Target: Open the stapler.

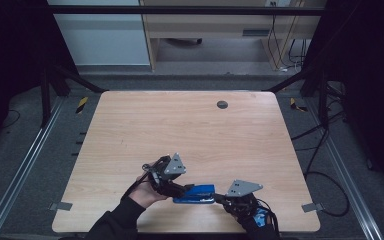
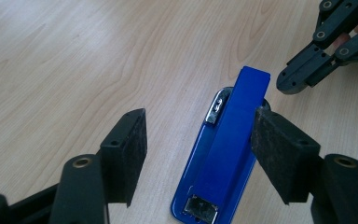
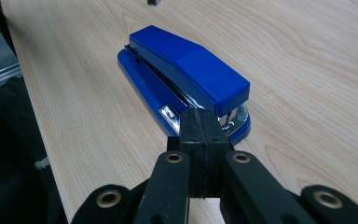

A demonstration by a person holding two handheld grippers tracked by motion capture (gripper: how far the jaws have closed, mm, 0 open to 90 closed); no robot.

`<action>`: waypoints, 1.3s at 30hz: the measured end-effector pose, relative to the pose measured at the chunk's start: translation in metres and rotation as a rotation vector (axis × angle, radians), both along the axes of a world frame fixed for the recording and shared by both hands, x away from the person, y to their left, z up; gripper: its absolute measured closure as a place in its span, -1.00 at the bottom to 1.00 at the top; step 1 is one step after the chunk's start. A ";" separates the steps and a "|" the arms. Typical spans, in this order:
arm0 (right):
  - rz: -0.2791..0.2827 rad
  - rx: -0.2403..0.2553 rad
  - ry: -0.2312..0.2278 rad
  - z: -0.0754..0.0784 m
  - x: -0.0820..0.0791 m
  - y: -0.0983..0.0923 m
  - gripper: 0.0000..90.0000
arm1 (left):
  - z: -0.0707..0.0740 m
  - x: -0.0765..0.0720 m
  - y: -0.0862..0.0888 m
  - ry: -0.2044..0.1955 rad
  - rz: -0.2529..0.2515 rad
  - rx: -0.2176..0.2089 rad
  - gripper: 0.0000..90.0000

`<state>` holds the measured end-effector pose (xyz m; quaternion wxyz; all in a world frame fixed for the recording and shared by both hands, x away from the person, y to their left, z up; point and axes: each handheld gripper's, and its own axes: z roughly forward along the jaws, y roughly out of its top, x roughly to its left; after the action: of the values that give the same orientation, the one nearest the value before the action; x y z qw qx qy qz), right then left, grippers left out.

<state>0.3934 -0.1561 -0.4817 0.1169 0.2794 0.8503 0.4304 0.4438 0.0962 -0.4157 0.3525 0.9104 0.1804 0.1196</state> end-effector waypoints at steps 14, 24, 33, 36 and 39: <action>0.008 -0.028 0.029 -0.007 0.004 0.006 1.00 | -0.015 0.006 -0.020 0.046 -0.120 0.101 -0.11; 0.008 -0.034 0.034 -0.008 0.006 0.007 1.00 | -0.023 0.013 -0.036 0.064 -0.176 0.153 -0.04; 0.006 -0.033 0.020 -0.009 0.008 0.007 1.00 | -0.031 0.015 -0.044 0.080 -0.201 0.174 0.04; -0.007 -0.037 0.025 -0.010 0.008 0.007 1.00 | -0.032 0.015 -0.047 0.089 -0.210 0.176 0.11; -0.010 -0.037 0.028 -0.010 0.009 0.007 1.00 | -0.034 0.016 -0.049 0.096 -0.216 0.183 0.18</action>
<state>0.4027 -0.1488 -0.4921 0.1121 0.2874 0.8583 0.4101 0.4595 0.0476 -0.4492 0.2696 0.9576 0.0862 0.0532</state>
